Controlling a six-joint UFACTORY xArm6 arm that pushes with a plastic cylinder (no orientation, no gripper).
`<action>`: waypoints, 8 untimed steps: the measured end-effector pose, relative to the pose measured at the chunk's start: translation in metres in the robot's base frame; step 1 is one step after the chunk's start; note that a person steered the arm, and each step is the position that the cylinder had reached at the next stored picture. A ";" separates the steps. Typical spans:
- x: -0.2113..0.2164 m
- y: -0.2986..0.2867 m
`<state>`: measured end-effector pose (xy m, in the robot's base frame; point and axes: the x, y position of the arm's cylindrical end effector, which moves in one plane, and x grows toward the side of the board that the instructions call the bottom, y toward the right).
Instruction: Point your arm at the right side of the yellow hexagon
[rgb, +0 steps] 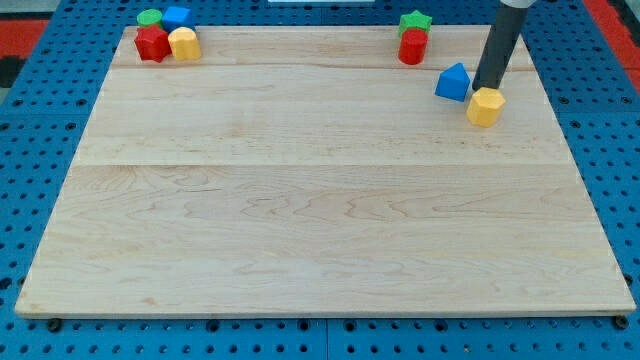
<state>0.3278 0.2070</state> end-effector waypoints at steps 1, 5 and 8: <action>0.009 -0.003; 0.016 0.031; 0.063 0.055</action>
